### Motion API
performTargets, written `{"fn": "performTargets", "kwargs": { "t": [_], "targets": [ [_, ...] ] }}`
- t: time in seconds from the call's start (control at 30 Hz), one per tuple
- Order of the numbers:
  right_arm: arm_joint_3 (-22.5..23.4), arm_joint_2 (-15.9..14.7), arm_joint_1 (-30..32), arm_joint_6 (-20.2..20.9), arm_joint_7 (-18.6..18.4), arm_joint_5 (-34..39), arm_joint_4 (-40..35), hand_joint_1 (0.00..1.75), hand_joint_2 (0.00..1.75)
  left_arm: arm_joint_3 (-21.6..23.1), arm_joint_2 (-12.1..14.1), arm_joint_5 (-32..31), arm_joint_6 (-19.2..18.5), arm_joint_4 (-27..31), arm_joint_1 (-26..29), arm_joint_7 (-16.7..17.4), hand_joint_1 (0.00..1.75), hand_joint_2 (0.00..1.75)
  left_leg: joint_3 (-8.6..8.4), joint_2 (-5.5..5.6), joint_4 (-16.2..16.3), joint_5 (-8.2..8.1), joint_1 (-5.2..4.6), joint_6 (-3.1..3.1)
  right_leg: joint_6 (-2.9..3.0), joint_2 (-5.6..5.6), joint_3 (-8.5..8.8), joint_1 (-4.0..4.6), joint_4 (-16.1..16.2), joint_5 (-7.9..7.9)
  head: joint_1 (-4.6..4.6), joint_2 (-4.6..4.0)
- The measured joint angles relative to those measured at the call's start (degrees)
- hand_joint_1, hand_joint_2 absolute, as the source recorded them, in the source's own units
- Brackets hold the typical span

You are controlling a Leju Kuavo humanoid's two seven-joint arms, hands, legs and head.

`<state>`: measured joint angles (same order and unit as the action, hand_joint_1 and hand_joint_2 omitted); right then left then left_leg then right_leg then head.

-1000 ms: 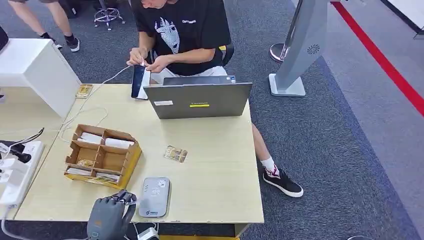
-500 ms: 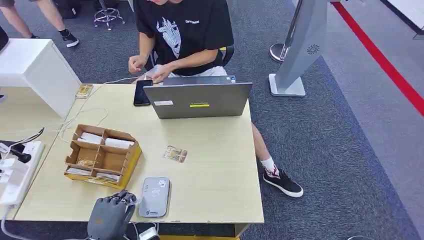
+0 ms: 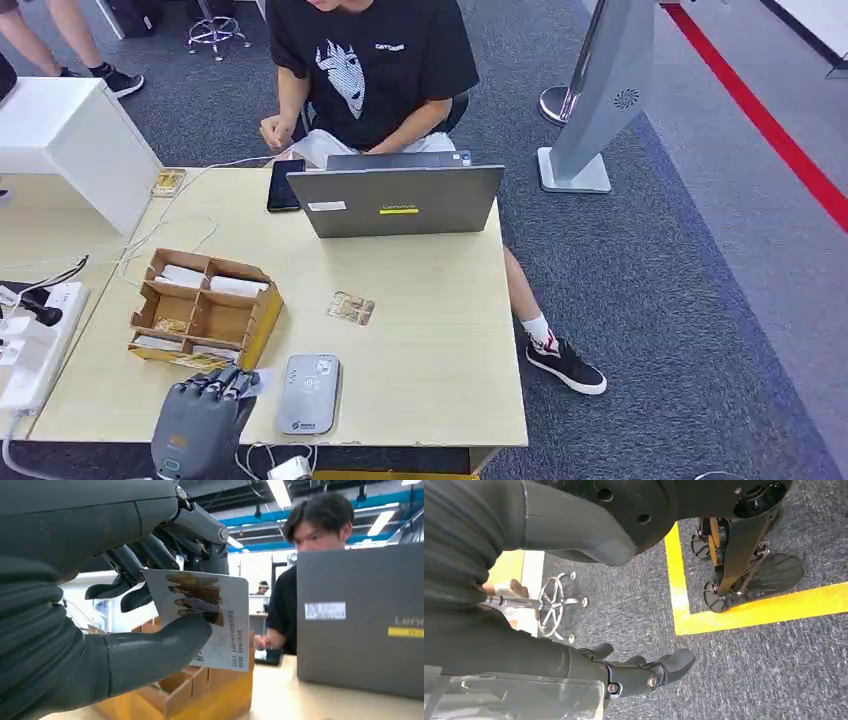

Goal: Pass the card to the sensor for recognition and then transmit it.

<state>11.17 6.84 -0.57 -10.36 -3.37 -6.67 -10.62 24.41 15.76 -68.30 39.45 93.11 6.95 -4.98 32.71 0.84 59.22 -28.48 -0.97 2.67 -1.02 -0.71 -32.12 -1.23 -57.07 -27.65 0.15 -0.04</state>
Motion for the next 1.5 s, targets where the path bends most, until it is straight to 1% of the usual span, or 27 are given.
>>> {"fn": "performTargets", "kwargs": {
  "t": [0.17, 0.3, 0.37, 0.43, 0.5, 0.6, 0.7, 0.8, 0.97, 1.13, 1.3, 1.33, 1.37, 1.5],
  "targets": [
    [0.04, 0.02, -0.01, 0.13, 0.04, -1.09, 0.00, 0.00, 1.75, -1.38, 1.09, -2.52, 0.02, 2.07, -1.19, -0.98, 1.75, 1.75, 0.00, 0.01, 0.00, 0.03, 0.00, -0.03, 0.01, 0.00, 0.00, 0.00, 0.00, 0.01, -0.02, 0.00],
    [0.02, 0.02, -0.07, 0.72, 0.04, -2.36, 0.00, 0.00, 1.75, -4.70, 3.97, -2.91, -1.99, 2.25, -5.43, -0.50, 1.75, 1.75, 0.00, 0.01, 0.00, 0.06, 0.03, -0.07, 0.03, 0.02, -0.01, 0.04, -0.09, 0.02, 0.00, 0.00],
    [0.02, 0.02, -0.08, 1.20, 0.07, -3.04, 0.00, 0.00, 1.75, -6.84, 5.92, -4.77, -3.00, 1.92, -8.01, -0.37, 1.75, 1.75, -0.01, 0.02, 0.00, 0.09, 0.03, -0.13, 0.04, 0.02, -0.01, 0.04, -0.14, 0.03, -0.02, 0.00],
    [-0.07, 0.02, -0.12, 1.47, 0.04, -3.59, 0.00, 0.00, 1.75, -9.22, 8.30, -6.38, -3.69, 0.51, -10.65, -0.46, 1.75, 1.75, -0.02, 0.00, 0.00, 0.14, 0.05, -0.21, 0.12, 0.01, -0.06, 0.06, -0.18, 0.07, -0.02, 0.00],
    [-0.22, 0.02, -0.12, 1.62, 0.02, -4.06, 0.00, 0.00, 1.75, -11.08, 10.19, -6.69, -4.28, -1.24, -13.05, -1.03, 1.75, 1.75, -0.01, 0.00, 0.00, 0.16, 0.07, -0.24, 0.14, 0.01, -0.09, 0.08, -0.22, 0.08, -0.02, 0.00],
    [-0.28, 0.02, -0.20, 1.81, 0.02, -4.39, 0.00, 0.00, 1.75, -12.20, 12.20, -6.86, -5.82, -3.61, -16.33, -1.11, 1.75, 1.75, -0.01, 0.01, 0.00, 0.17, 0.09, -0.26, 0.18, 0.01, -0.10, 0.10, -0.24, 0.08, 0.00, 0.00],
    [-0.35, 0.02, -0.29, 1.99, 0.04, -4.96, 0.00, 0.00, 1.75, -12.24, 13.53, -6.95, -7.96, -6.52, -19.74, -0.37, 1.75, 1.75, -0.01, 0.01, 0.00, 0.18, 0.10, -0.27, 0.20, 0.01, -0.11, 0.11, -0.25, 0.10, 0.00, 0.00],
    [-0.37, 0.00, -0.33, 2.21, 0.04, -5.18, 0.00, 0.00, 1.75, -12.22, 14.25, -6.75, -9.55, -9.90, -23.24, 0.11, 1.75, 1.75, -0.01, 0.01, 0.01, 0.18, 0.10, -0.27, 0.20, 0.01, -0.11, 0.11, -0.25, 0.10, 0.00, 0.00],
    [-0.42, 0.00, -0.37, 2.38, 0.02, -5.66, 0.00, 0.00, 1.75, -12.15, 14.18, -6.51, -10.80, -14.37, -27.64, 0.11, 1.75, 1.75, -0.01, -0.01, 0.01, 0.18, 0.09, -0.27, 0.20, 0.00, -0.12, 0.11, -0.25, 0.10, 0.00, 0.00],
    [-0.59, -0.02, -0.42, 2.38, -0.09, -5.99, 0.00, 0.00, 1.75, -11.78, 13.66, -6.69, -11.78, -18.02, -30.90, 0.13, 1.75, 1.75, 0.00, -0.01, 0.02, 0.18, 0.09, -0.27, 0.21, -0.01, -0.14, 0.11, -0.25, 0.10, 0.00, 0.00],
    [-0.81, -0.07, -0.49, 2.40, -0.07, -5.99, 0.00, 0.00, 1.75, -10.71, 12.98, -6.71, -12.09, -20.79, -33.00, 0.26, 1.75, 1.75, 0.00, 0.00, 0.01, 0.18, 0.09, -0.28, 0.21, -0.01, -0.14, 0.11, -0.25, 0.10, -0.02, 0.00],
    [-0.81, -0.07, -0.49, 2.40, -0.04, -5.97, 0.00, 0.00, 1.75, -10.56, 12.81, -6.69, -11.91, -21.20, -33.24, 0.28, 0.51, 1.75, 0.00, -0.04, 0.01, 0.18, 0.09, -0.28, 0.22, -0.03, -0.14, 0.11, -0.25, 0.11, 0.00, 0.00],
    [-0.81, -0.07, -0.46, 2.40, -0.04, -5.94, 0.00, 0.00, 1.75, -10.42, 12.70, -6.58, -11.76, -21.56, -33.48, 0.28, 0.00, 1.75, -0.01, -0.10, 0.01, 0.19, 0.09, -0.29, 0.23, -0.09, -0.15, 0.11, -0.26, 0.12, 0.00, 0.00],
    [-0.81, -0.07, -0.46, 2.38, -0.09, -5.94, 0.00, 0.00, 1.75, -9.97, 11.98, -5.88, -10.45, -22.52, -33.66, 0.55, 0.00, 1.75, 0.00, -0.13, 0.02, 0.19, 0.09, -0.29, 0.24, -0.15, -0.17, 0.12, -0.26, 0.13, 0.00, 0.00]
  ]
}}
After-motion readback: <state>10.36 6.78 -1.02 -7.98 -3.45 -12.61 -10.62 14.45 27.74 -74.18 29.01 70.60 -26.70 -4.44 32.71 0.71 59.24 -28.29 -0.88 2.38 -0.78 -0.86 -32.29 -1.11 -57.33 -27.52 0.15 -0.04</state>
